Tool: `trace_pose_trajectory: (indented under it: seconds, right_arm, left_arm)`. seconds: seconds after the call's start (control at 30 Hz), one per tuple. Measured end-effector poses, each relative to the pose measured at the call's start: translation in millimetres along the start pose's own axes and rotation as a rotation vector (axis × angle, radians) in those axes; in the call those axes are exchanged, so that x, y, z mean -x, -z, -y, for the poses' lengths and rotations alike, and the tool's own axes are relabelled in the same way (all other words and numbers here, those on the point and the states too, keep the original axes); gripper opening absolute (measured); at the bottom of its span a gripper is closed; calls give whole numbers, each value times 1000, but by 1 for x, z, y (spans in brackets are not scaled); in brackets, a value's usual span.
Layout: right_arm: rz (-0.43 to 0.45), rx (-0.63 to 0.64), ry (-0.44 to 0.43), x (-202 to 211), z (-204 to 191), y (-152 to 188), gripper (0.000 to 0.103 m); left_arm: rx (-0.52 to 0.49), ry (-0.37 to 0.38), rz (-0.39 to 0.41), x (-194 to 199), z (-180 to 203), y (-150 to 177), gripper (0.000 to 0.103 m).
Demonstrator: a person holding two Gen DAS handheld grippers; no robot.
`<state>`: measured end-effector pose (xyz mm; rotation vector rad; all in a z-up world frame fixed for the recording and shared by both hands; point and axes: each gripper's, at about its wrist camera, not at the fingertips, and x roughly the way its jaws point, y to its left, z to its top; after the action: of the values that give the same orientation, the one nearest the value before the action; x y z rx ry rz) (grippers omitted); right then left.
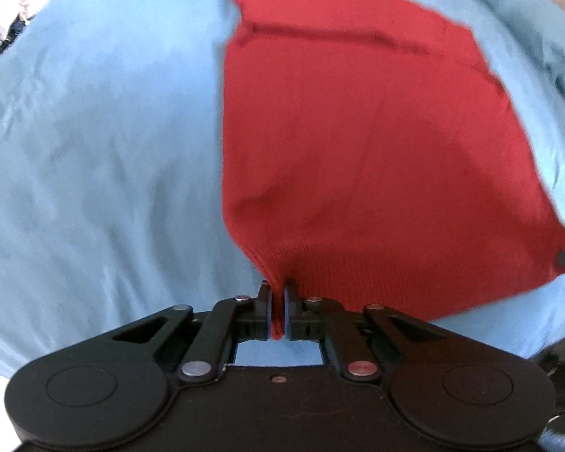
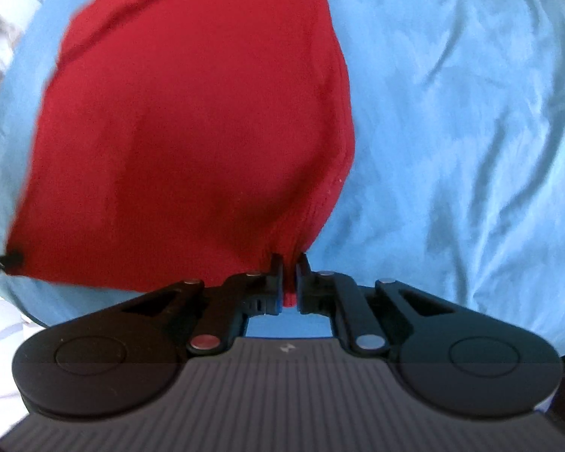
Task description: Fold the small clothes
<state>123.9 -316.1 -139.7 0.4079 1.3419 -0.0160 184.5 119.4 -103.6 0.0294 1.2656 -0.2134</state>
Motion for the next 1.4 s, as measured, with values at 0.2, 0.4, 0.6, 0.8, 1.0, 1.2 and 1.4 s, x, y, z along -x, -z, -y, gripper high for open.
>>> trace_pose_trajectory:
  seconds: [0.2,0.4,0.6,0.8,1.0,1.2,1.4]
  right_arm:
    - [122,-97,-155,73,4,-45,21]
    - [271,-140,-256,132,-15,-130,21]
    - [424,-132,-293,132,-32,-238,20]
    - [528,-108,-261,74,-47,-341,20]
    - [491,-70,-140,-32,-50,-396,20]
    - [453,-92,-55,-97,-43,-407,20]
    - [462,-38,-32,-115,-46,-415,25]
  left_arm:
    - [59,34,118,56,2,-57,6]
    - [88,52,297,80,2,-144,6]
    - [88,-52,449,48,12,-246,6]
    - [133,-102,488,-41,19,-320,6]
    - [180,-161,425,-121,13,-349,6]
    - [207,-196,400,-153,6,-356,6]
    - [214,-238,379,-156,0,-368,38]
